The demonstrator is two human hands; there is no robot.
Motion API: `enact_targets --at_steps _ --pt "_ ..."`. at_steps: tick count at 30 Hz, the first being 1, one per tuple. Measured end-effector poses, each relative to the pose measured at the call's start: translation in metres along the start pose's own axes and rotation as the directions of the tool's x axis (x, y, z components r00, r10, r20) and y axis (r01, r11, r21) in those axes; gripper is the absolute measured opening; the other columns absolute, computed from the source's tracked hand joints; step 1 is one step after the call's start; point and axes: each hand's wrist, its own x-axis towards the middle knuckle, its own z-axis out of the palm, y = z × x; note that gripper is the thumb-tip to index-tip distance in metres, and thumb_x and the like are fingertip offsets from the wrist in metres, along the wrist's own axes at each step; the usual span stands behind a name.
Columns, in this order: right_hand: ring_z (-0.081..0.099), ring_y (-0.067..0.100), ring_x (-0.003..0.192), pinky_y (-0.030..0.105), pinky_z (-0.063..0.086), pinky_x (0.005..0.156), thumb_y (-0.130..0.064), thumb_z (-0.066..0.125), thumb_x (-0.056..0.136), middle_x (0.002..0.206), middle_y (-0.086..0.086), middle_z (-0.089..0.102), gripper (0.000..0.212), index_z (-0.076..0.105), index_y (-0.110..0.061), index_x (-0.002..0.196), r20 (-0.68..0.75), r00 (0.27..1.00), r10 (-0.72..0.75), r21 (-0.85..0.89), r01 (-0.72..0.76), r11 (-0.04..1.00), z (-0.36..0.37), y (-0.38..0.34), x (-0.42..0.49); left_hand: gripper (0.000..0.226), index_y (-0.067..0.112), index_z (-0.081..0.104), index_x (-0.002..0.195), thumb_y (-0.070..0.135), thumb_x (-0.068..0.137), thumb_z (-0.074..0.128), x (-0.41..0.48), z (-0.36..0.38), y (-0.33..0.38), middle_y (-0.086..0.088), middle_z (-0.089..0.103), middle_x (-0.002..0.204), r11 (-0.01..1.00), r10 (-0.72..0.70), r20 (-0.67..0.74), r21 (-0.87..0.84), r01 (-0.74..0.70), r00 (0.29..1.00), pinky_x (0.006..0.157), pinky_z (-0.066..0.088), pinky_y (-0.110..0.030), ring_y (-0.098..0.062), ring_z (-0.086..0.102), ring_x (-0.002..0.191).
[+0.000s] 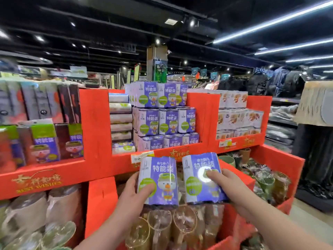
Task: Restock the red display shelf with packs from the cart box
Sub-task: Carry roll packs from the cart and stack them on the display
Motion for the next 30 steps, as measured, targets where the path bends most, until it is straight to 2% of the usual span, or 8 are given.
enact_targets --at_steps 2,5,8,12,16,20,26,30 --pt "0.072 0.025 0.076 0.032 0.055 0.064 -0.018 0.063 0.088 0.095 0.011 0.074 0.023 0.06 -0.007 0.109 0.069 0.997 -0.033 -0.002 0.033 0.999 -0.004 -0.008 0.035 0.054 0.03 0.051 0.125 0.029 0.075 0.072 0.019 0.006 0.002 0.004 0.07 0.11 1.0 0.031 -0.065 0.008 -0.03 0.997 0.093 0.05 -0.048 -0.02 0.067 0.101" --pt "0.069 0.025 0.07 0.032 0.057 0.06 -0.012 0.065 0.085 0.09 0.012 0.071 0.019 0.059 -0.005 0.102 0.14 0.988 -0.071 -0.005 0.073 0.997 -0.013 -0.022 0.083 0.051 0.023 0.05 0.13 0.015 0.084 0.071 0.045 0.017 0.003 0.006 0.068 0.111 0.997 0.074 -0.17 0.013 -0.073 0.983 0.084 0.048 -0.032 -0.013 0.065 0.1" --pt "0.071 0.027 0.083 0.042 0.058 0.076 -0.01 0.065 0.085 0.094 0.008 0.074 0.019 0.06 -0.012 0.103 0.208 0.971 -0.12 0.003 0.122 0.993 -0.026 -0.03 0.128 0.043 0.023 0.052 0.124 0.01 0.087 0.067 0.064 0.031 0.005 0.007 0.069 0.105 0.995 0.094 -0.231 0.001 -0.096 0.968 0.071 0.048 -0.024 -0.006 0.066 0.088" --pt "0.071 0.022 0.081 0.031 0.055 0.066 -0.012 0.067 0.085 0.094 0.004 0.074 0.017 0.062 -0.016 0.101 0.296 0.933 -0.202 0.05 0.196 0.979 -0.033 -0.04 0.18 0.04 0.027 0.054 0.111 0.013 0.08 0.074 0.08 0.045 0.005 0.003 0.069 0.107 0.992 0.108 -0.343 -0.02 -0.122 0.933 0.075 0.048 -0.025 -0.009 0.065 0.091" --pt "0.07 0.014 0.083 0.023 0.052 0.068 -0.014 0.069 0.085 0.1 0.003 0.074 0.022 0.065 -0.011 0.106 0.386 0.876 -0.288 0.05 0.292 0.955 -0.018 -0.043 0.223 0.08 0.027 0.055 0.119 0.045 0.044 0.074 0.085 0.047 0.002 0.003 0.071 0.107 0.993 0.11 -0.428 0.01 -0.117 0.897 0.081 0.049 -0.03 -0.011 0.067 0.096" --pt "0.069 0.017 0.092 0.027 0.053 0.074 -0.015 0.07 0.084 0.106 0.003 0.072 0.026 0.063 -0.014 0.109 0.399 0.867 -0.298 0.084 0.29 0.953 0.011 -0.048 0.254 0.091 0.023 0.052 0.123 0.045 0.037 0.072 0.088 0.035 0.003 0.004 0.071 0.106 0.992 0.121 -0.478 0.038 -0.117 0.87 0.075 0.047 -0.026 -0.009 0.066 0.093" --pt "0.066 0.017 0.087 0.026 0.048 0.065 -0.016 0.073 0.082 0.105 0.002 0.07 0.023 0.061 -0.023 0.1 0.454 0.835 -0.311 0.026 0.337 0.941 0.06 -0.071 0.274 0.048 0.016 0.051 0.127 0.003 0.084 0.068 0.092 0.014 0.006 0.0 0.07 0.103 0.99 0.134 -0.542 0.037 -0.135 0.829 0.075 0.047 -0.029 -0.015 0.065 0.09" --pt "0.066 0.021 0.089 0.034 0.051 0.072 -0.017 0.072 0.083 0.101 0.003 0.069 0.023 0.061 -0.018 0.102 0.448 0.846 -0.29 -0.051 0.348 0.936 0.09 -0.078 0.28 0.057 0.017 0.05 0.129 0.006 0.078 0.074 0.095 -0.001 0.008 -0.001 0.07 0.104 0.989 0.135 -0.55 0.025 -0.144 0.825 0.081 0.048 -0.036 -0.02 0.065 0.095"
